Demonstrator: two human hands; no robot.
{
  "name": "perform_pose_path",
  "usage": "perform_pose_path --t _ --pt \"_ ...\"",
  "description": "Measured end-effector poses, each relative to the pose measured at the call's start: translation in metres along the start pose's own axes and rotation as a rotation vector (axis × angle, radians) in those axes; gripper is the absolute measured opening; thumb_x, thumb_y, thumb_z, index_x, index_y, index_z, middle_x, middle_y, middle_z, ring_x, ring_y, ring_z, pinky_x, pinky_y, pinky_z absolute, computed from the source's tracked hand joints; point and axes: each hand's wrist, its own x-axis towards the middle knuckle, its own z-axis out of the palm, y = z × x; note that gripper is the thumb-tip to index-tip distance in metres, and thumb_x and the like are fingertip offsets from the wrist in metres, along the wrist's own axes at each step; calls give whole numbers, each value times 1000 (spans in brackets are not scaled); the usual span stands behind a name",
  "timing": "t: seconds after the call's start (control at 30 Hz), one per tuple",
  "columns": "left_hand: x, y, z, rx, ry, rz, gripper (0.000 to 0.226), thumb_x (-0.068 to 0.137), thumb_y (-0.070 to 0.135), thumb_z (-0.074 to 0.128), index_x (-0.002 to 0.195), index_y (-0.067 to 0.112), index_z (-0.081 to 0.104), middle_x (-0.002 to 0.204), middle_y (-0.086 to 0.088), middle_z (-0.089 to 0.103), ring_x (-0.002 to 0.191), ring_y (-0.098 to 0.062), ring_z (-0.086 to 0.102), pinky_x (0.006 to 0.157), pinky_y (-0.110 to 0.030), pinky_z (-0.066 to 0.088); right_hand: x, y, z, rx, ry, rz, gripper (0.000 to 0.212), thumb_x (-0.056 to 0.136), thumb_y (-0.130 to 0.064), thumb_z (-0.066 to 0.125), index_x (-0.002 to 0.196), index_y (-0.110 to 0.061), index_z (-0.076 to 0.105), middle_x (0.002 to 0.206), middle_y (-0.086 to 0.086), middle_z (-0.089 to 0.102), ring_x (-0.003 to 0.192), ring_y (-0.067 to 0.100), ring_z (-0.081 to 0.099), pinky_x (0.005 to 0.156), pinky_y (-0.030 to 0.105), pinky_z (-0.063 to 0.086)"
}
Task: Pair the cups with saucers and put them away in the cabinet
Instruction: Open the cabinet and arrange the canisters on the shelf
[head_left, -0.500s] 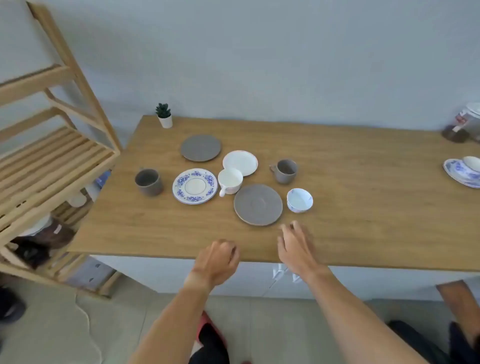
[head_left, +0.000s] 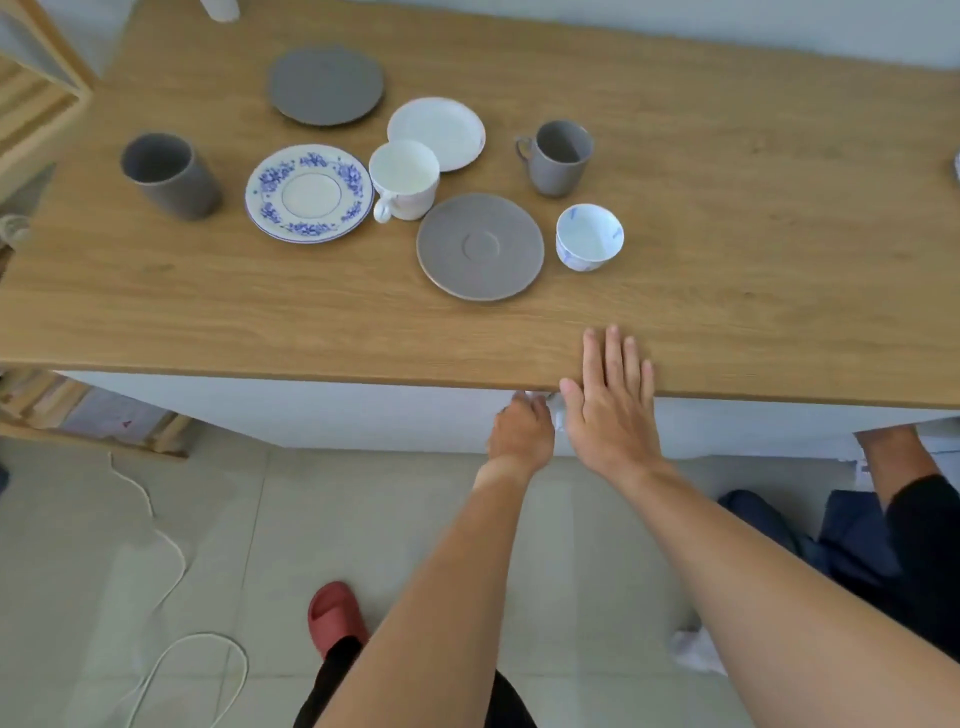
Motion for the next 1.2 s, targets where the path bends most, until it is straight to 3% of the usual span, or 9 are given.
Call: perform_pose_path --t 0.13,0.27,0.37,0.53,0.7,0.97,1.07,1.2 --pt "1 -5 2 -64 43 14 37 104 37 27 106 10 53 105 -11 63 107 -35 55 98 -49 43 1 1 3 -9 8 10 66 103 -43 18 160 -14 3 168 11 -4 155 29 -6 123 45 -5" --pt "-12 -7 5 34 34 3 43 105 36 21 119 10 52 116 -13 62 114 -33 53 101 -47 40 2 -2 -1 17 -40 32 65 106 -40 25 160 -15 0 168 10 -8 155 26 -10 124 45 -8" --pt "-35 -25 13 64 41 22 43 105 36 20 117 10 53 114 -13 63 112 -34 55 100 -49 41 -11 0 -9 60 -72 9 67 106 -38 25 159 -13 -7 167 8 -14 154 23 -13 124 42 -9" --pt "-85 -69 21 119 51 52 43 105 38 19 113 13 54 114 -9 64 111 -32 54 100 -48 40 -94 10 13 146 -69 1 65 107 -34 27 160 -10 -1 168 10 -5 155 25 -4 125 44 -2" --pt "-140 -115 21 39 52 37 50 101 37 17 111 18 62 113 -1 65 111 -27 54 103 -48 39 -167 13 35 115 -174 134 61 107 -34 27 160 -9 8 168 14 2 155 30 0 125 46 0" --pt "-236 -200 2 42 111 84 47 102 28 19 97 15 64 103 3 69 98 -22 58 91 -39 46 -248 -47 72 168 -299 -20 61 107 -36 28 160 -12 8 168 11 2 155 24 -1 126 43 -1" --pt "-262 -241 -13 -36 156 2 47 103 36 19 77 19 54 82 5 61 87 -22 55 78 -34 40 -276 -70 86 151 -346 -75 63 105 -39 29 159 -12 9 167 12 7 155 26 5 126 46 3" --pt "-286 -294 -38 -265 293 -249 46 98 51 20 88 22 56 94 3 62 102 -23 59 90 -35 38 -311 -110 101 129 -460 -152 65 106 -40 30 160 -11 7 168 13 3 155 26 0 126 44 2"
